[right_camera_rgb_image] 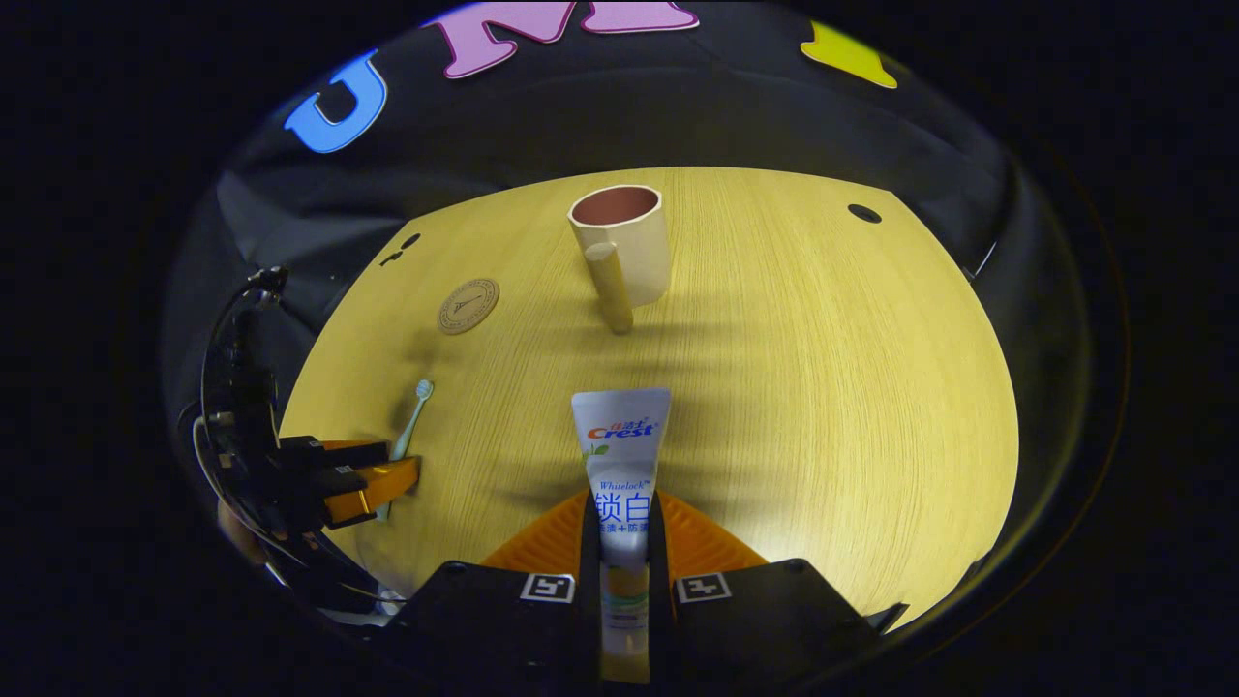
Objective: Put the toothbrush and toothpaste on the desktop into the cup, then pick up the cup and place it on the coaster on the desktop.
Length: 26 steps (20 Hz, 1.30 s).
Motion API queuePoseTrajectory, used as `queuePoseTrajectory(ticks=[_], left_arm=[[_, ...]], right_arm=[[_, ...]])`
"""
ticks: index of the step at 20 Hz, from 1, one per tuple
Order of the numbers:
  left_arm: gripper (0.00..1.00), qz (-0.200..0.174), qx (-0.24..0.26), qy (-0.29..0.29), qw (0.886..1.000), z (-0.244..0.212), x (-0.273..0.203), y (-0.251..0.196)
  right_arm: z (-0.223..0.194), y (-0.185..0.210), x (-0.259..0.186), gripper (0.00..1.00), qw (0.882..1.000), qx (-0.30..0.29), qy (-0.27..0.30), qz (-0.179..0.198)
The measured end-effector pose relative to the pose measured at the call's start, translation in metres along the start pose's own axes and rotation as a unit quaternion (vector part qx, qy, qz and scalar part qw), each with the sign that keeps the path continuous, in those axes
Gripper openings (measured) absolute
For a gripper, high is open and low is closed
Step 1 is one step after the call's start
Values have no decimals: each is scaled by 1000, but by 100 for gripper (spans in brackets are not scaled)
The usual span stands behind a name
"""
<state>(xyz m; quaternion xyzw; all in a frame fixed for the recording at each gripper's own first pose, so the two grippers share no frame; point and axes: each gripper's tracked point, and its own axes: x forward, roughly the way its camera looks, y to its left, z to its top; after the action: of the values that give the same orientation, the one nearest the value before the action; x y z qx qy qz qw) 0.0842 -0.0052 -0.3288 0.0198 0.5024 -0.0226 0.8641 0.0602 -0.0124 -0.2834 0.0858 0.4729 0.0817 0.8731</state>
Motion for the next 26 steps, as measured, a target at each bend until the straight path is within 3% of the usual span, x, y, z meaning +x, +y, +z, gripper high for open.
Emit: queuePoseTrajectory(ticks=[5, 6, 8, 12, 17, 19, 20, 25, 26], left_arm=[[41, -9, 15, 18, 1000, 3, 3, -7], [22, -9, 19, 18, 1000, 5, -1, -9], [15, -9, 32, 21, 999, 3, 1, -9], [7, -3, 33, 8, 999, 6, 1, -10], [7, 3, 35, -18, 999, 12, -3, -12], [6, 7, 36, -41, 998, 20, -8, -14], [6, 8, 33, -52, 998, 24, -11, -15], [6, -5, 2, -90, 996, 39, -31, -21], [6, -5, -1, -97, 995, 42, -36, -21]], right_arm=[[1, 0, -1, 23, 1000, -8, -3, 11], [1, 0, 0, 23, 1000, -12, -4, 13], [2, -1, 0, 23, 1000, -16, -5, 15], [5, -1, -2, 23, 1000, -16, -10, 16], [22, -2, -6, 23, 999, -35, -30, 15], [38, -3, -7, 18, 998, -42, -48, 13], [47, -3, -12, 23, 997, -43, -58, 13], [106, -1, -30, 23, 991, -44, -125, 13], [121, -1, -32, 27, 989, -45, -140, 13]])
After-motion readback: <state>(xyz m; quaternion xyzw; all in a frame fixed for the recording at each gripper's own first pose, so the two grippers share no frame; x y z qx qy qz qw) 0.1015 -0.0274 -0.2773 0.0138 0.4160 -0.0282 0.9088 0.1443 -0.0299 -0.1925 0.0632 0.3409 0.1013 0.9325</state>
